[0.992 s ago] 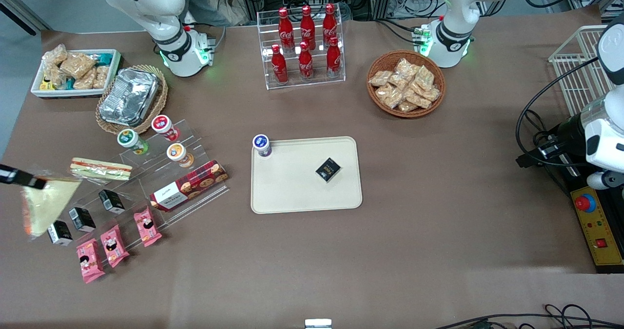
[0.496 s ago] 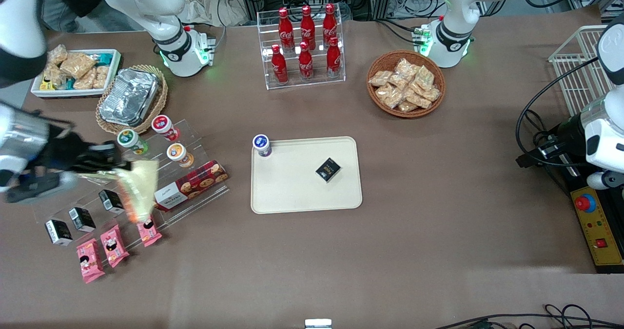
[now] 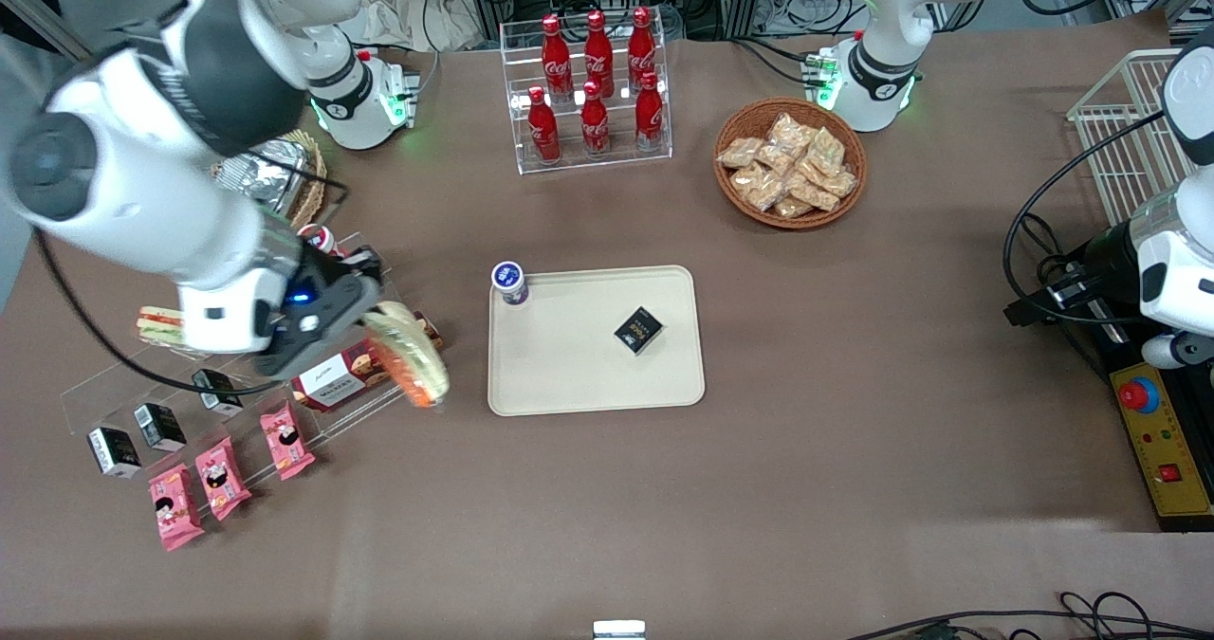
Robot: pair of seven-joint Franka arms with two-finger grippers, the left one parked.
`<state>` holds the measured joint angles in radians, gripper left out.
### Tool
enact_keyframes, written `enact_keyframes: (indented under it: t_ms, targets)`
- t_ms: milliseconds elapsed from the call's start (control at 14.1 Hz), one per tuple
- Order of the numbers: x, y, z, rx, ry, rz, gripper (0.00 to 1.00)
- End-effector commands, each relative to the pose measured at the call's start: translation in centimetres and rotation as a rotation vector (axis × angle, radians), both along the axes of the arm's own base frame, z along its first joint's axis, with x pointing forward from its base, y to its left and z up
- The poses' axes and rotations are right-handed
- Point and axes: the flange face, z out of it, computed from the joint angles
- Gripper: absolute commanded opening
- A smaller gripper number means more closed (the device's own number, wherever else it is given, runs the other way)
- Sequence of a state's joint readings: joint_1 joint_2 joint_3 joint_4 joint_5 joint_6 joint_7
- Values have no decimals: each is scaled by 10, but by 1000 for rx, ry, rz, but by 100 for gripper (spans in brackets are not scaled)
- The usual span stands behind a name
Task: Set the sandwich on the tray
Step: 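Lift the sandwich and carry it with the right gripper over the cream tray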
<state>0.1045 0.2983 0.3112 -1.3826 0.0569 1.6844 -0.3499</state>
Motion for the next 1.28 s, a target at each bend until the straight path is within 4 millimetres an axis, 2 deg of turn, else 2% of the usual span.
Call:
enact_keyframes:
  t_ms: [0,71,213,354,496,709,921,1205]
  targets:
    - [-9,45,-15,-83,-67,110,0]
    - [-11,58,-27,-104,-68,139,0]
    - [-13,70,-48,-116,-72,171,0]
    - [-25,95,-67,-158,-108,240,0]
    - [-21,114,-110,-151,-125,272,0]
    - [-17,139,-156,-161,-166,323,0]
    - [-32,175,-205,-282,-218,480,1]
    - [-33,177,-248,-257,-223,514,3]
